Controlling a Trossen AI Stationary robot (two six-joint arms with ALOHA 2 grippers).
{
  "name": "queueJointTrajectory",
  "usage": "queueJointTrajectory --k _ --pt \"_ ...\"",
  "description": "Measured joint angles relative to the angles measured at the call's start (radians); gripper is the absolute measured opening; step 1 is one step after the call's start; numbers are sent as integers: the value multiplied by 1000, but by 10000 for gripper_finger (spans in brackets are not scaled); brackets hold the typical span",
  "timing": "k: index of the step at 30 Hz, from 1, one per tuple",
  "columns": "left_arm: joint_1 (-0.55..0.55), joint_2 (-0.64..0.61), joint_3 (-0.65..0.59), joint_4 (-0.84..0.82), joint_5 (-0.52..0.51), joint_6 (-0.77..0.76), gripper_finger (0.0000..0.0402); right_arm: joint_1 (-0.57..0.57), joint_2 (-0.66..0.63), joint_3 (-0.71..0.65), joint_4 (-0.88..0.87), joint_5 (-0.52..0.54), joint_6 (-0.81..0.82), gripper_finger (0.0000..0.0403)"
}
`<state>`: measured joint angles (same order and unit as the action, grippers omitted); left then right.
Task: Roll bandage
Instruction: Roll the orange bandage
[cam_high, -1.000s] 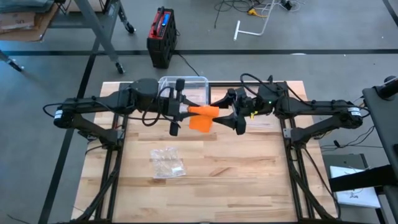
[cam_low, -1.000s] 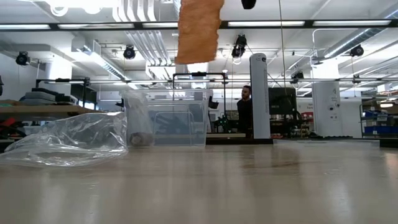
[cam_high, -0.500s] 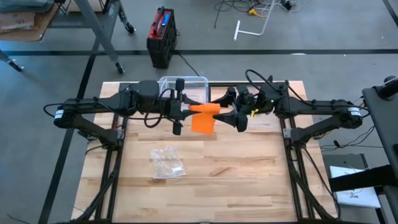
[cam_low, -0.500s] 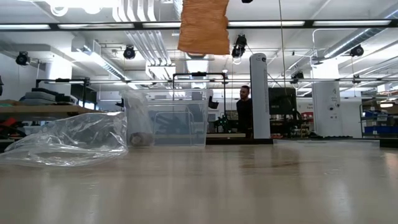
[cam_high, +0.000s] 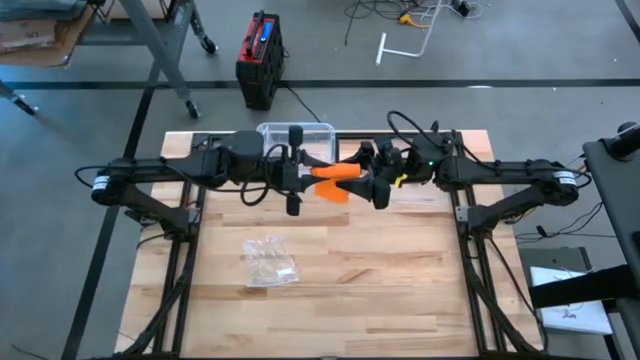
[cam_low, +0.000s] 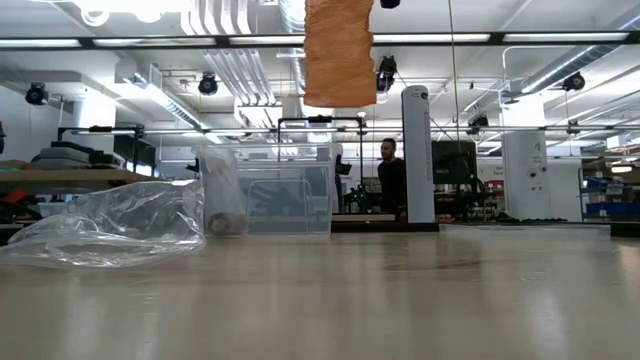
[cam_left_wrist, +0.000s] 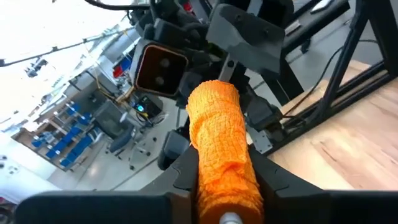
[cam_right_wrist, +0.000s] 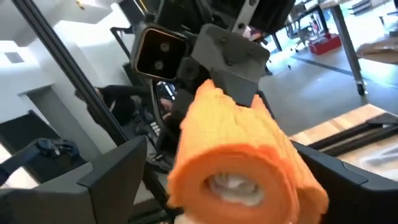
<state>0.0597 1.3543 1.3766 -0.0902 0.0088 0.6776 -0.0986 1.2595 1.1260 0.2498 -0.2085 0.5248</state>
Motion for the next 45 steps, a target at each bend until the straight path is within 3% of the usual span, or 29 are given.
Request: queueJointTrajectory --k 17,24,31,37,45 --pt "0 24 -2 12 0 29 79 0 14 9 -5 54 -15 248" --pt "0 23 -2 15 -1 -138 99 1 20 9 -7 101 -128 185" --pt "0 18 -1 -33 4 -394 162 0 20 6 -21 106 -311 118" --pt "16 17 1 -32 11 -652 236 7 20 5 -21 142 -503 95" --pt "65 -2 -2 -78 75 -648 275 66 13 7 18 167 -651 87"
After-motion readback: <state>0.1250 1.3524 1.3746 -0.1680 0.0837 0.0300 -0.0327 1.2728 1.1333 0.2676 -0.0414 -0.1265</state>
